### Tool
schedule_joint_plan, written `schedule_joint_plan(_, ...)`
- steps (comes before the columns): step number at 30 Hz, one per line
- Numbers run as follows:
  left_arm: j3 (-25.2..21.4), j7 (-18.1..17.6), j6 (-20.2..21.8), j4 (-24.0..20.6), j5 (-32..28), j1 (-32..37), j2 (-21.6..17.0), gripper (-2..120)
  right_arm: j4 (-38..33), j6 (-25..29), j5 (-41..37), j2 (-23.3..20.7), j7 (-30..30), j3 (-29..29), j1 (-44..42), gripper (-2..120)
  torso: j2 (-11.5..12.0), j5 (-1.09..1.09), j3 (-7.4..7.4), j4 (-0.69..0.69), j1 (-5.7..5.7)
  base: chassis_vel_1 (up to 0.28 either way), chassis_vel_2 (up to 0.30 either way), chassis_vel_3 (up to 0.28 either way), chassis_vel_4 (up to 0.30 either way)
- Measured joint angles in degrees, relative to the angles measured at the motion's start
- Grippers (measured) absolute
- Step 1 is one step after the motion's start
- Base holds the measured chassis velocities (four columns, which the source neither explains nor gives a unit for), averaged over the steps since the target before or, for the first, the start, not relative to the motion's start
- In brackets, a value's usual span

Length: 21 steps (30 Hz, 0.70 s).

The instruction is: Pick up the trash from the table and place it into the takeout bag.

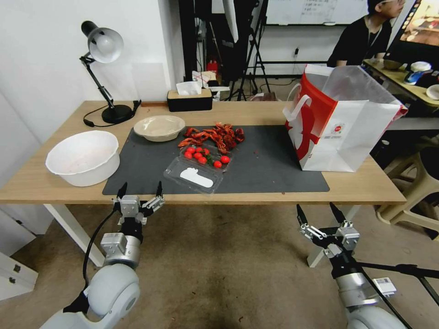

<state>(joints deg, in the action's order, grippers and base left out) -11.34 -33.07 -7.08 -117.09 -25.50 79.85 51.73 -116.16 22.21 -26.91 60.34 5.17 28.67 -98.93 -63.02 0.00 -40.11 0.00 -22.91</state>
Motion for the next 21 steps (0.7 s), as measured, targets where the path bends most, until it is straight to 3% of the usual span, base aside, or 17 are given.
schedule_joint_plan(3, 1.1, -0.9, 1.5, 0.8, -5.7, -5.3, -1.2, 100, -0.1, 0.0, -0.2, -0.1, -0.1, 0.3, 0.0, 100, 0.0, 0.00, 0.00, 0.00, 0.00, 0.000, 0.000, 0.000, 0.000)
schedule_joint_plan(8, 1.8, -1.5, 2.8, 1.7, -9.8, -10.7, -2.0, 100, -0.2, -0.3, -0.1, -0.3, -0.1, -0.4, 0.7, 100, 0.0, 0.00, -0.01, -0.01, -0.01, 0.000, 0.000, 0.000, 0.000)
schedule_joint_plan(11, 3.4, -2.1, 5.9, 2.5, -19.7, -18.1, -3.2, 100, -0.3, -0.6, 0.2, -0.3, 0.0, -1.0, 1.1, 100, 0.0, 0.00, -0.01, -0.01, -0.01, 0.000, 0.000, 0.000, 0.000)
schedule_joint_plan(21, 7.0, -5.3, 11.3, 4.1, -37.8, -28.1, -2.1, 100, -0.1, -0.8, 0.2, -0.6, 0.3, -1.3, 1.6, 100, 0.0, 0.00, -0.01, 0.00, -0.01, 0.000, 0.000, 0.000, 0.000)
